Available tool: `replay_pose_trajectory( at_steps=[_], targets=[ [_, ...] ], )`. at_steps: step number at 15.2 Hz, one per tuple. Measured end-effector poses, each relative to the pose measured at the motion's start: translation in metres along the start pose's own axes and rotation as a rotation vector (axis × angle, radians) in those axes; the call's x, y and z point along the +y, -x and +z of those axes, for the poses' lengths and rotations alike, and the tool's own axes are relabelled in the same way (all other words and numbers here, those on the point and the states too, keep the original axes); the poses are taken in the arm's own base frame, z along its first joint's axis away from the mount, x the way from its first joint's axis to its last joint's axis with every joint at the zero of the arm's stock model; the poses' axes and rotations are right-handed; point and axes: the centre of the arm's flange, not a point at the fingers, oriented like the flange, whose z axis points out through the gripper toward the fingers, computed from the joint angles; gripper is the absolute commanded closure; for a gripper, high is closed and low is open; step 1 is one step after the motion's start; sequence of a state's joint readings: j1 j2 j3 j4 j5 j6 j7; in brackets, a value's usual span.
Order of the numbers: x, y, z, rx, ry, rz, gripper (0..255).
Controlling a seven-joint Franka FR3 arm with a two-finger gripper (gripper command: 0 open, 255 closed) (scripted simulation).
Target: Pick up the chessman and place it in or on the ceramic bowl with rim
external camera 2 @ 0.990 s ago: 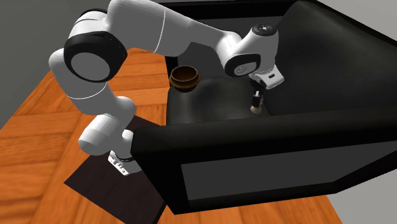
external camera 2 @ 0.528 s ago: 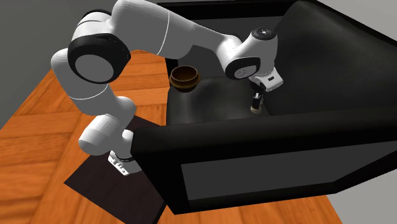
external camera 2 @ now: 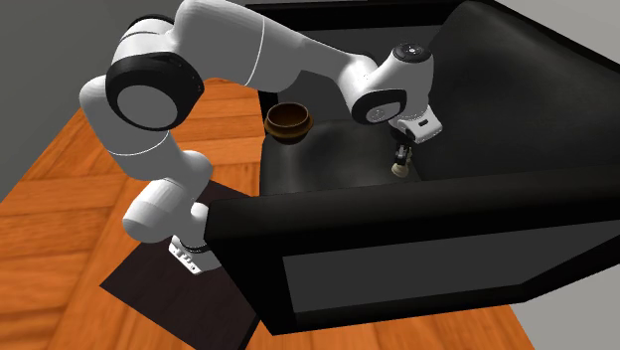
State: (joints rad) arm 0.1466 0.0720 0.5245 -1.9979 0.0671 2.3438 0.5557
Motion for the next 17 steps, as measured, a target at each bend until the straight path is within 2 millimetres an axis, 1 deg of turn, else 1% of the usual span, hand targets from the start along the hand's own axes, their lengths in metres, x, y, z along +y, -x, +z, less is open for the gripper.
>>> replay_pose_trajectory(
  at_steps=[5,8,17],
  targets=[
    [0.000,-0.001,-0.002,0.000,0.000,0.000,255],
    [-0.004,-0.003,-0.015,0.000,0.000,0.000,255],
    [-0.015,-0.012,-0.060,0.000,0.000,0.000,255]
  ],
)
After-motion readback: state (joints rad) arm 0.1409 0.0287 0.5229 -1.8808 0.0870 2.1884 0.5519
